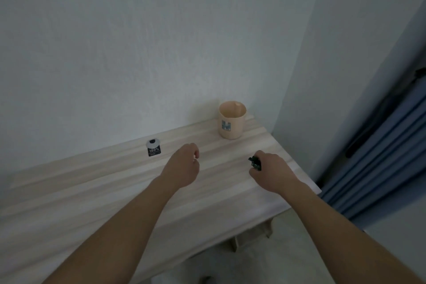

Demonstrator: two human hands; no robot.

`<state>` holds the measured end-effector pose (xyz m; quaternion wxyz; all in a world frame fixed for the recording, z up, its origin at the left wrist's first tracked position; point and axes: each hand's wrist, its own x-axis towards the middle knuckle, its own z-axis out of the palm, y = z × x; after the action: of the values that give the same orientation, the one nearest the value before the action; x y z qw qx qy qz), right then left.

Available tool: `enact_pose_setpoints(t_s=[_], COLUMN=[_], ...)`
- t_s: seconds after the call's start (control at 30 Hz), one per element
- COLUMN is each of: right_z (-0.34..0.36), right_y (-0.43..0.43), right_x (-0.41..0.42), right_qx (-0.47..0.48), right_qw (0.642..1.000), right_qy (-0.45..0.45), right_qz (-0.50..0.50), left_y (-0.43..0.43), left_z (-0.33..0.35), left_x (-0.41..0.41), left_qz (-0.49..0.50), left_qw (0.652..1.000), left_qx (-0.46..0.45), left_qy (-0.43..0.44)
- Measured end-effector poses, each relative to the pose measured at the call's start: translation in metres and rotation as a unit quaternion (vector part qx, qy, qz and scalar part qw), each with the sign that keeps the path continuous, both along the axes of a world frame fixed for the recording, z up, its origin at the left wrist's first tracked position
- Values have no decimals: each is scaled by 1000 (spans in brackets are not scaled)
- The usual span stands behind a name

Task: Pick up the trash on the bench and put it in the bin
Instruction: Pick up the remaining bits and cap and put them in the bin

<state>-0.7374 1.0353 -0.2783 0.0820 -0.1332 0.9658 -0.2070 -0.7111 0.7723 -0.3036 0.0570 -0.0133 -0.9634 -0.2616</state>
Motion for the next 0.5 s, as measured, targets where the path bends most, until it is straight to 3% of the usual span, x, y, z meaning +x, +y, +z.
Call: enact_pose_setpoints(t_s=[0.5], right_z=[8], right_y=[29], right_x=[-163], right_qx=[25], right_qw=[999], right_qy=[1], right_qz=[-31], left_y=[22], left_z=[5], left_x=[-186], left_qz=[-2], left_qw=[1000], left_qx=[1], left_qy=[-5])
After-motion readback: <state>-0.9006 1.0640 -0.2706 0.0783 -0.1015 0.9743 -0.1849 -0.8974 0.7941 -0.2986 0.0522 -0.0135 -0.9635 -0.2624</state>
